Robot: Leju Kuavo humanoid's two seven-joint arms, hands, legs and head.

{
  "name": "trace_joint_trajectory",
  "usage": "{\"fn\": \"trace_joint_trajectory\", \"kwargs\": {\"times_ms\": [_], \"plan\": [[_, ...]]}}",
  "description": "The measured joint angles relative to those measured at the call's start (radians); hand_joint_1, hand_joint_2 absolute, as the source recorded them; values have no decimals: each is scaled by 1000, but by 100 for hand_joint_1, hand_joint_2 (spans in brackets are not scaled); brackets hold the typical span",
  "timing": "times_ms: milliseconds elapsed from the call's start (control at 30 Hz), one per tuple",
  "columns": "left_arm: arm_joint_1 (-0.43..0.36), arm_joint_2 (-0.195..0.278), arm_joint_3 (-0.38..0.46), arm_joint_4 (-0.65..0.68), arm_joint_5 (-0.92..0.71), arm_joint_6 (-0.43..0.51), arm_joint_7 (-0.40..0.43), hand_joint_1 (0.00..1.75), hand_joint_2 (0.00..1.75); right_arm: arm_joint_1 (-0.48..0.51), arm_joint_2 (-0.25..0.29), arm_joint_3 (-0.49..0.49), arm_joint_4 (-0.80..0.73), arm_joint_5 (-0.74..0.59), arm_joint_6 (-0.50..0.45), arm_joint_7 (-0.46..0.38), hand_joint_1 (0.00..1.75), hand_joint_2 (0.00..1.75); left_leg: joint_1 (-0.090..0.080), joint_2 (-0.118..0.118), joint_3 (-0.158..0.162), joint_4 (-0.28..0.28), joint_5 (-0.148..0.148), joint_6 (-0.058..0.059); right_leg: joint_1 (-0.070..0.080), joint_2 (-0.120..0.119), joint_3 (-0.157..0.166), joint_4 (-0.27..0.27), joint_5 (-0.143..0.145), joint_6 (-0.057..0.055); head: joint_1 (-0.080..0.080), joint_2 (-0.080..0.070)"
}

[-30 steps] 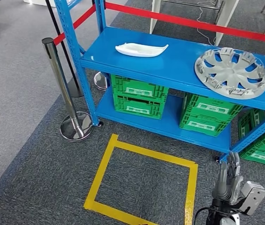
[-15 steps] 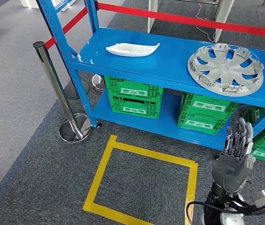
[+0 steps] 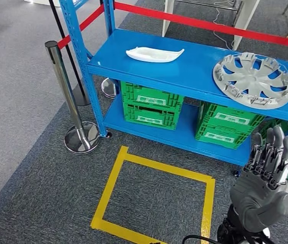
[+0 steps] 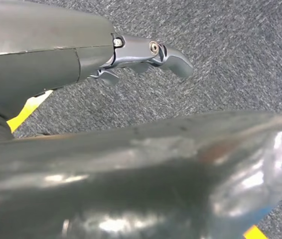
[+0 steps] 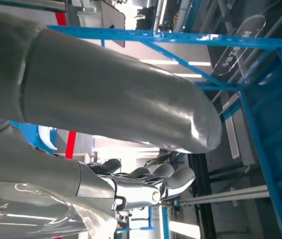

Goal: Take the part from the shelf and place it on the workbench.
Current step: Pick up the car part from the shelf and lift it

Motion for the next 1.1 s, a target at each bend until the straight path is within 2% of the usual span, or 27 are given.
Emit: {"fn": "trace_joint_trajectory", "kwargs": {"times_ms": [67,100,133,167,233,300,333,400,433,467,500,533,567,600,633,667,767,833,867,933,967,1000,1033,1100], "plan": [[0,0,0,3,-3,1,0,0,0,0,-7,11,-9,4,-7,0,0,87,-2,-1,5,0,-2,0,2,0,58,-126,72,-8,0,0],[-1,0,0,4,-6,1,-1,0,0,0,-11,15,-13,7,-11,0,0,131,-4,-2,6,2,-4,-2,4,-1,91,-191,96,-12,0,0],[-1,0,0,5,-9,1,-1,0,0,1,-13,19,-15,10,-17,-1,0,175,-6,-2,5,3,-5,-6,5,-1,114,-236,107,-15,-1,0],[-1,0,0,6,-12,0,-2,0,0,2,-16,23,-17,14,-22,-1,0,175,-7,-2,3,5,-5,-9,7,0,126,-259,109,-17,-1,0],[-2,1,0,8,-18,-3,-7,0,0,7,-20,29,-19,18,-35,-2,0,175,-7,-2,0,6,-4,-17,7,1,130,-267,108,-22,-1,0],[-3,3,0,9,-24,-8,-15,0,0,11,-23,32,-21,19,-45,-2,0,175,-6,-2,-6,25,-20,-28,2,0,134,-273,111,-29,-4,0],[-3,4,0,9,-27,-10,-19,0,0,13,-24,34,-22,19,-50,-2,0,175,-5,-2,-21,60,-43,-34,-1,-2,136,-276,112,-33,-6,0],[-2,5,0,9,-29,-12,-24,0,0,18,-25,37,-23,15,-57,-2,0,175,2,-2,-76,182,-105,-47,-2,-4,139,-277,111,-37,-11,0],[-1,5,0,9,-30,-13,-26,0,0,21,-26,38,-23,13,-61,-2,0,175,6,-2,-104,242,-127,-51,-2,-5,139,-277,111,-38,-10,0],[-1,6,0,10,-31,-13,-28,0,0,24,-27,38,-23,12,-64,-2,0,175,9,-2,-120,277,-133,-54,-2,-4,140,-276,110,-38,-11,0],[0,6,0,10,-32,-13,-30,0,0,26,-28,38,-23,11,-66,-2,0,175,12,-2,-120,276,-119,-56,-3,-4,141,-276,110,-37,-11,0],[0,7,0,10,-32,-13,-31,0,0,28,-29,38,-23,10,-68,-2,0,175,15,-2,-102,236,-87,-57,-4,-3,143,-276,109,-36,-11,0],[-1,8,0,10,-32,-13,-32,0,0,29,-30,38,-23,10,-69,-2,0,131,17,-2,-70,167,-48,-57,-5,-2,146,-276,107,-34,-11,0],[-1,8,0,10,-32,-12,-32,0,0,29,-31,38,-24,9,-69,-2,0,87,17,-2,-38,101,-21,-56,-4,-1,148,-276,106,-31,-11,0],[-3,8,0,10,-32,-10,-32,0,0,30,-31,38,-25,7,-69,-2,0,44,16,-2,-13,47,-5,-54,-3,0,148,-275,104,-26,-11,0],[-4,8,0,10,-32,-7,-31,0,0,30,-31,37,-26,5,-69,-2,0,0,14,-3,-1,17,-1,-50,-1,0,147,-274,103,-21,-11,0],[-4,7,2,11,-34,4,-25,0,0,32,-32,36,-27,-3,-61,-2,0,0,11,-3,-1,6,-4,-31,-2,0,143,-277,103,-3,-9,0],[-4,8,2,11,-40,7,-22,0,0,32,-32,36,-27,-4,-52,-2,0,0,13,-2,2,-2,-4,-15,-4,0,122,-242,81,4,-5,0],[-5,8,3,11,-43,7,-21,0,0,33,-32,36,-27,-5,-48,-2,0,0,13,-2,3,-4,-5,-8,-4,0,96,-195,59,6,-3,0],[-6,8,6,11,-46,7,-21,0,0,36,-32,36,-27,-5,-42,-2,0,0,9,-1,5,-3,-9,0,-4,0,21,-58,8,6,1,0],[-5,8,8,11,-47,7,-20,0,0,37,-32,36,-27,-6,-40,-1,0,0,6,-1,8,-3,-12,2,-4,0,-9,-8,-1,6,1,0],[-5,8,10,11,-47,6,-20,0,0,39,-32,35,-27,-6,-38,-1,0,0,4,-1,12,-3,-15,4,-4,0,-24,11,7,5,1,0],[-5,8,11,11,-47,6,-20,0,0,39,-32,35,-27,-7,-37,-1,0,0,2,-2,18,-3,-19,4,-3,0,-18,-12,36,2,1,0],[-5,7,13,12,-47,4,-20,0,0,40,-32,34,-26,-10,-35,-1,0,0,0,-3,35,-3,-30,2,-1,-1,38,-135,110,-8,1,0]]}}
